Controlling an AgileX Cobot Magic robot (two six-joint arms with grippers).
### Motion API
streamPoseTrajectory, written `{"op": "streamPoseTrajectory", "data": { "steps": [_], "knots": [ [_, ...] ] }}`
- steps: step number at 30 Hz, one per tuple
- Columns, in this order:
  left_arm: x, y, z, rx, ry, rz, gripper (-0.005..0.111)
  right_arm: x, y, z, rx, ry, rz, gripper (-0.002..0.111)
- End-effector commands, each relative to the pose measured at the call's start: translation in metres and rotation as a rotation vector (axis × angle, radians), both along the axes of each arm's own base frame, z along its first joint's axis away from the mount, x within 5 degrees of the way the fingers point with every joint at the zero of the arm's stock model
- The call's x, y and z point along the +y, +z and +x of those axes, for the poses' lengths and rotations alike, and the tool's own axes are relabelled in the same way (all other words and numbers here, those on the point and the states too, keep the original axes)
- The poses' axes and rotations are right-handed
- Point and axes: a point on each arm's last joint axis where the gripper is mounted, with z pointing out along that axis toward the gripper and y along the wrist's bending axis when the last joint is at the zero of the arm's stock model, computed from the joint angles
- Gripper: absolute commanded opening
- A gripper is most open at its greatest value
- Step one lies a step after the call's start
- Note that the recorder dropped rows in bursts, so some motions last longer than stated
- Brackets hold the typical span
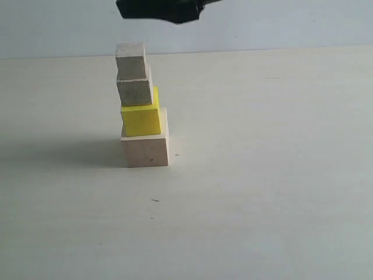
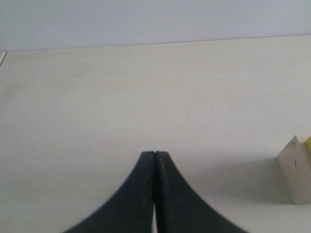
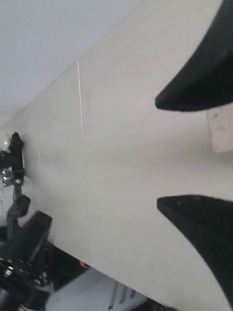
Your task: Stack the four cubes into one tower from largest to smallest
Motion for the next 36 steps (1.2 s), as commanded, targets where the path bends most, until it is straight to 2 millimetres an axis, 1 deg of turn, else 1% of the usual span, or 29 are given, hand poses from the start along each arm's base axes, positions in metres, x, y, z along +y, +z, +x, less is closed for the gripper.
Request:
{"op": "streamPoseTrajectory", "data": {
  "steps": [1,2,3,4,7,9,11,13,15,17,19,20,23,26,28,30,32,34,35,36],
  "knots": [
    [0.000,-0.001,-0.001,-0.003,0.002,0.001,0.000,-0.010,0.026,0.001,0.050,-0.191,-0.013,0.012],
    [0.000,-0.001,-0.001,-0.003,0.002,0.001,0.000,-0.013,0.030,0.001,0.020,-0.226,-0.038,0.003],
    [0.000,-0.001,-0.001,-0.003,0.002,0.001,0.000,-0.016,0.034,0.000,-0.007,-0.258,-0.057,0.000],
    [0.000,0.000,-0.001,-0.007,0.002,0.002,0.000,-0.020,0.038,0.001,-0.021,-0.310,-0.074,0.000],
    [0.001,0.001,0.000,-0.026,0.004,0.002,0.000,-0.035,0.046,0.006,0.014,-0.506,-0.112,0.000],
    [0.001,0.003,0.001,-0.049,0.007,0.003,0.000,-0.049,0.046,0.010,0.065,-0.632,-0.117,0.000],
    [0.001,0.005,0.002,-0.070,0.014,-0.006,0.000,-0.071,0.041,0.012,0.109,-0.760,-0.083,0.000],
    [0.000,0.006,0.003,-0.089,0.021,-0.042,0.000,-0.094,0.035,0.007,0.142,-0.858,-0.040,0.000],
    [-0.001,0.008,0.004,-0.110,0.025,-0.070,0.000,-0.116,0.036,-0.004,0.117,-0.930,0.001,0.000],
    [-0.001,0.011,0.005,-0.145,0.032,-0.088,0.000,-0.139,0.044,-0.021,0.048,-0.984,0.044,0.000],
    [-0.001,0.015,0.007,-0.188,0.040,-0.102,0.000,-0.160,0.059,-0.040,-0.012,-1.037,0.124,0.000],
    [-0.001,0.016,0.007,-0.204,0.044,-0.114,0.000,-0.167,0.069,-0.052,-0.077,-1.051,0.140,0.000],
    [-0.001,0.018,0.008,-0.236,0.053,-0.139,0.000,-0.181,0.097,-0.091,-0.251,-1.094,0.157,0.000],
    [-0.001,0.013,0.009,-0.254,0.069,-0.171,0.000,-0.200,0.116,-0.125,-0.362,-1.286,0.174,0.000],
    [-0.001,0.006,0.010,-0.268,0.081,-0.189,0.000,-0.212,0.125,-0.149,-0.439,-1.405,0.174,0.000],
    [-0.003,-0.001,0.008,-0.286,0.075,-0.193,0.000,-0.214,0.130,-0.174,-0.502,-1.414,0.191,0.000],
    [-0.006,-0.003,0.004,-0.326,0.064,-0.197,0.000,-0.210,0.130,-0.193,-0.531,-1.366,0.219,0.000],
    [-0.009,-0.004,-0.003,-0.370,0.048,-0.200,0.000,-0.204,0.127,-0.209,-0.550,-1.296,0.233,0.000],
    [-0.011,-0.002,-0.010,-0.411,0.034,-0.200,0.000,-0.203,0.120,-0.220,-0.568,-1.279,0.225,0.000],
    [-0.011,-0.001,-0.014,-0.431,0.032,-0.201,0.000,-0.204,0.118,-0.224,-0.571,-1.294,0.227,0.000]
  ]
}}
